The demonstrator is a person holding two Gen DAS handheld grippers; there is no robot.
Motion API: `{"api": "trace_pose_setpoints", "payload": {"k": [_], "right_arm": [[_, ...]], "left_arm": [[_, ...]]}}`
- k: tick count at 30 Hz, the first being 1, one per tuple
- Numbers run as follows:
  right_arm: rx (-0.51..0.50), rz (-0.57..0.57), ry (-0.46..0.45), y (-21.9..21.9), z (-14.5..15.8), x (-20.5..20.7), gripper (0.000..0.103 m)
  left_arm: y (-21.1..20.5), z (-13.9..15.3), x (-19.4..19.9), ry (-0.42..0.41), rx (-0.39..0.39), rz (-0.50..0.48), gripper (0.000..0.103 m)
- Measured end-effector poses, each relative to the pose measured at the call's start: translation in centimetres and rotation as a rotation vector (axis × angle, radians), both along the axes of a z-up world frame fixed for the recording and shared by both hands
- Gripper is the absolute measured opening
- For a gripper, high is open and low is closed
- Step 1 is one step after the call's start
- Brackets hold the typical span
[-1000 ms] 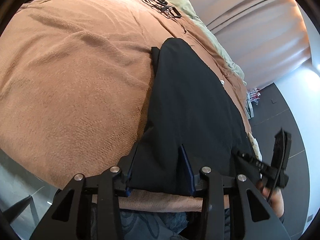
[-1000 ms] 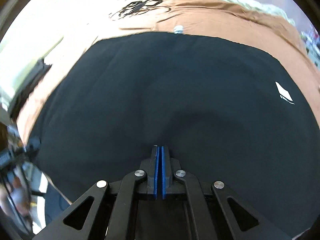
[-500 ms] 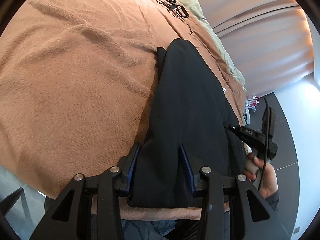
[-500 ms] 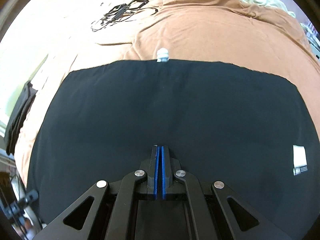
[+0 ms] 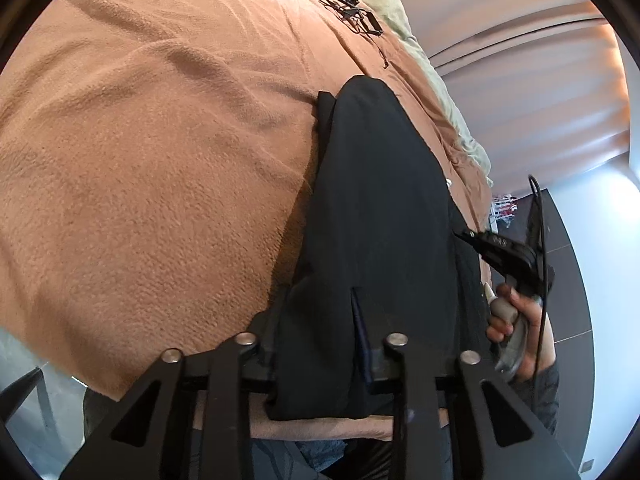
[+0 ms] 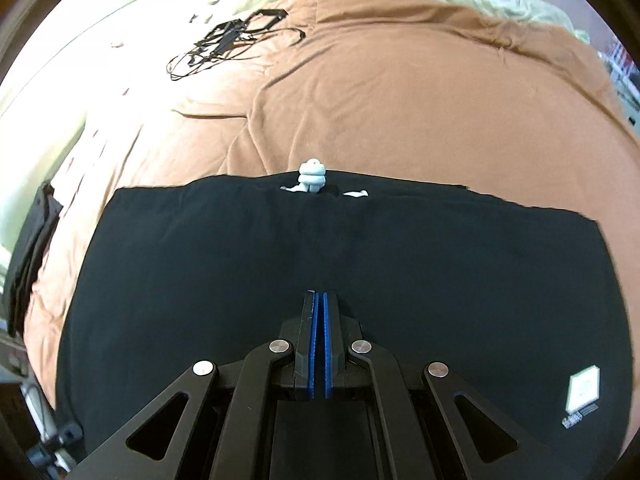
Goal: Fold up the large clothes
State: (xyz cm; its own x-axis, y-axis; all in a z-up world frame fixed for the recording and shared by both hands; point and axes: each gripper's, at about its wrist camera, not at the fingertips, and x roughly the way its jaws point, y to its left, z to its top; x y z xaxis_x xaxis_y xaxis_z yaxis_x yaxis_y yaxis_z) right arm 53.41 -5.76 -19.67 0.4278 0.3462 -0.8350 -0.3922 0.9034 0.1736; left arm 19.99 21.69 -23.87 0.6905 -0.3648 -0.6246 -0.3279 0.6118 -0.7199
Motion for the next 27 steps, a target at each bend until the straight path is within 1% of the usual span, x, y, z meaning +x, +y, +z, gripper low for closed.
{"api": "trace_pose_setpoints", "payload": {"k": [2, 3, 5, 6, 8, 11, 15, 18, 19, 21, 23, 26, 27], "right_arm": [[0.017, 0.017, -0.004, -0.8, 0.5, -1.9, 0.000], [0.033, 0.031, 0.004, -0.9, 0.6, -2.6, 0.003], [0.058, 0.061, 0.014, -1.8, 0.7, -5.0, 0.004], [0.069, 0.071, 0.016, -1.6, 0.7, -5.5, 0.005], [0.104, 0.081, 0.030, -2.7, 0.5, -7.7, 0.005], [0.165, 0.083, 0.039, -4.0, 0.4, -10.3, 0.005], [0.205, 0.101, 0.024, -5.1, 0.3, -14.0, 0.005], [0.216, 0.098, 0.011, -5.3, 0.1, -15.4, 0.005], [0.234, 0.094, 0.016, -5.5, 0.0, -15.9, 0.005], [0.265, 0.095, 0.027, -5.8, -0.5, -16.8, 0.005], [0.268, 0.097, 0.042, -5.7, -1.5, -17.4, 0.005], [0.280, 0.084, 0.106, -5.5, -4.4, -18.1, 0.005], [0.298, 0.070, 0.110, -5.8, -5.1, -18.6, 0.005]], "left_arm": [[-0.1, 0.4, -0.1, -0.011, -0.004, 0.000, 0.021], [-0.2, 0.7, -0.2, -0.021, -0.007, -0.002, 0.018], [-0.4, 1.5, -0.2, -0.040, 0.000, -0.003, 0.017], [-0.6, 2.2, -0.4, -0.060, 0.011, -0.006, 0.016], [-0.9, 3.3, -0.6, -0.095, 0.020, -0.011, 0.015], [-1.4, 5.0, -0.6, -0.136, 0.009, -0.025, 0.014], [-2.3, 7.6, -0.2, -0.182, 0.014, -0.052, 0.013], [-3.1, 9.7, 0.0, -0.219, 0.029, -0.079, 0.013], [-3.5, 10.3, 0.1, -0.228, 0.035, -0.087, 0.013], [-4.4, 11.5, 0.4, -0.249, 0.047, -0.105, 0.013], [-5.5, 12.9, 0.8, -0.268, 0.058, -0.126, 0.013], [-7.8, 14.7, 1.8, -0.281, 0.076, -0.173, 0.012], [-8.2, 15.0, 1.6, -0.286, 0.085, -0.184, 0.012]]}}
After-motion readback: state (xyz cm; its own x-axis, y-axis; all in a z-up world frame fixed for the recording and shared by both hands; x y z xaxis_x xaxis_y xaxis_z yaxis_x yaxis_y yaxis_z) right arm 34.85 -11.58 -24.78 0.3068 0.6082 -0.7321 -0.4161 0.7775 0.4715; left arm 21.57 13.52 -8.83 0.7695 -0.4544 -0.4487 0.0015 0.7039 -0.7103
